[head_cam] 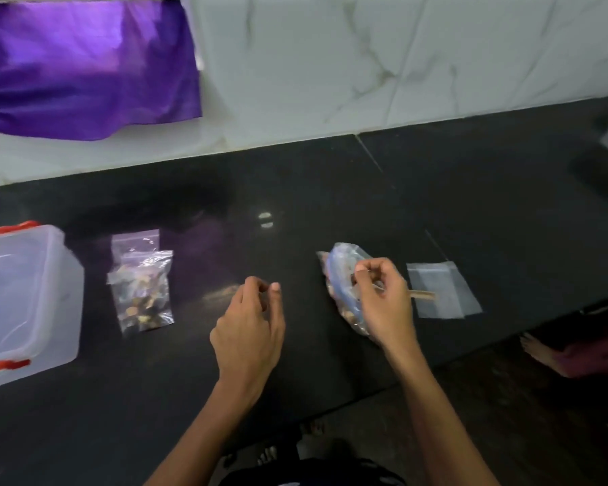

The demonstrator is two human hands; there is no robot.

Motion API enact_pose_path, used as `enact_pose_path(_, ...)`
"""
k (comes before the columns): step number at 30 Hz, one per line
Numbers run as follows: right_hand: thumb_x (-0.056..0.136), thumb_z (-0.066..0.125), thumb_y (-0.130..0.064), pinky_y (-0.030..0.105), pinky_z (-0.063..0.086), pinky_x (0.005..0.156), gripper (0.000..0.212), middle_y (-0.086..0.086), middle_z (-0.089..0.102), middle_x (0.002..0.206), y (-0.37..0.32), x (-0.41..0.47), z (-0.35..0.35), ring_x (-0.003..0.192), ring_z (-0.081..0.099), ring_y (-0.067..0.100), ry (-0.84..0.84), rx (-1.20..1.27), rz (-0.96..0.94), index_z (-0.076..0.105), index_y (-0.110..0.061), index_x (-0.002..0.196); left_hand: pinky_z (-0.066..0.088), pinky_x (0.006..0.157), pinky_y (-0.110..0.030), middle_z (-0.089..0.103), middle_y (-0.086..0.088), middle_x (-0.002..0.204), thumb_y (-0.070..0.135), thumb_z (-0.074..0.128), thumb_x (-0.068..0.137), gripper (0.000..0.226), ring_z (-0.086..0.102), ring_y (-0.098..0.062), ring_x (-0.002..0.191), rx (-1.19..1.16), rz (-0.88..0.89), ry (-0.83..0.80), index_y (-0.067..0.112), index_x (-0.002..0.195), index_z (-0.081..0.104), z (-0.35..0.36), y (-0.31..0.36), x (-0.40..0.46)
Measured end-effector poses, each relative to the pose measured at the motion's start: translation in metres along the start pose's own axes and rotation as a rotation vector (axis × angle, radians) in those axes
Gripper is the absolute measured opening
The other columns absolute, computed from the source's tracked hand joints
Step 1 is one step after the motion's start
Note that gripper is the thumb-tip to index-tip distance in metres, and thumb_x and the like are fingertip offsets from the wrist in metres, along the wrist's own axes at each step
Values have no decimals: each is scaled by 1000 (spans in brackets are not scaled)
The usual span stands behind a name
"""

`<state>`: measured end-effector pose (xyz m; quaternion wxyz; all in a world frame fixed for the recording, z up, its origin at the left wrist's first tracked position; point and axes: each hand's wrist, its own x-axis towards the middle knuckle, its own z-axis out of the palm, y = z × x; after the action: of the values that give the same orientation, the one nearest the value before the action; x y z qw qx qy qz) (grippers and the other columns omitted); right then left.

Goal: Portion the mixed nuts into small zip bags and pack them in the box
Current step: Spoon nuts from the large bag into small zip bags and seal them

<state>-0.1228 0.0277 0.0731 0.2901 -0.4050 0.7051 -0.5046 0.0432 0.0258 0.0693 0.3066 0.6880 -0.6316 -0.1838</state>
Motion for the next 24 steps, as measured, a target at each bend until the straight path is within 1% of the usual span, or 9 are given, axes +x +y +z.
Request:
enact_pose_path(4, 94, 54, -22, 9, 41, 60, 12, -13, 59, 81, 6, 13, -55, 74, 56, -6, 170, -14, 5, 56, -27, 84, 32, 59, -27, 60, 10, 83, 42, 41, 97, 27, 59, -17, 65, 10, 78, -8, 20, 87, 52, 15, 25, -4)
enact_pose_path(7, 94, 54, -24, 19, 44, 65, 6, -13, 56, 84, 20, 28, -84, 78, 54, 4, 242, -70, 60, 55, -27, 88, 30, 53, -24, 58, 11, 81, 41, 42, 97, 25, 55, -12, 60, 10, 103, -11, 20, 86, 52, 26, 40, -6)
enact_pose_path(9, 92, 56, -27, 28, 48, 72, 2, -12, 56, 87, 33, 41, -100, 81, 55, 7, 269, -126, 130, 57, -25, 92, 32, 52, -24, 56, 11, 80, 40, 42, 97, 25, 55, -11, 59, 1, 109, -20, 21, 86, 51, 33, 48, -9)
enact_pose_path(13, 83, 70, -27, 30, 49, 72, 24, -4, 59, 95, 64, 65, -119, 89, 58, 13, 224, -250, 267, 59, -19, 103, 41, 55, -29, 55, 11, 78, 42, 40, 97, 28, 56, -13, 60, 10, 102, -44, 20, 86, 51, 45, 62, -11)
enact_pose_path(15, 77, 75, -30, 34, 51, 78, 44, 1, 57, 106, 78, 74, -121, 100, 58, 20, 208, -385, 300, 57, -14, 114, 36, 54, -26, 55, 11, 77, 43, 39, 97, 28, 53, -9, 59, 17, 88, -52, 20, 85, 50, 50, 68, -10)
enact_pose_path(17, 76, 76, -37, 39, 47, 89, 63, 10, 51, 120, 86, 81, -121, 113, 50, 26, 177, -603, 342, 50, -9, 125, 29, 51, -23, 55, 11, 75, 43, 41, 97, 27, 49, -7, 57, 21, 72, -42, 20, 85, 50, 55, 71, -7)
enact_pose_path(19, 75, 75, -43, 41, 42, 93, 73, 14, 45, 128, 91, 85, -122, 119, 43, 30, 145, -741, 383, 45, -6, 130, 32, 51, -24, 55, 11, 73, 44, 41, 97, 28, 50, -7, 57, 14, 67, -29, 21, 85, 50, 61, 75, -4)
enact_pose_path(21, 75, 75, -44, 40, 42, 91, 70, 14, 47, 126, 94, 90, -125, 117, 44, 30, 131, -756, 387, 47, -6, 126, 39, 53, -28, 54, 11, 71, 45, 41, 97, 28, 53, -8, 58, 10, 70, -15, 21, 85, 50, 66, 77, -1)
enact_pose_path(24, 76, 74, -43, 36, 43, 83, 54, 12, 53, 117, 101, 96, -131, 109, 49, 27, 93, -702, 370, 57, -9, 115, 37, 57, -28, 52, 14, 70, 46, 41, 97, 26, 53, -7, 59, 24, 53, -12, 23, 87, 50, 70, 79, 1)
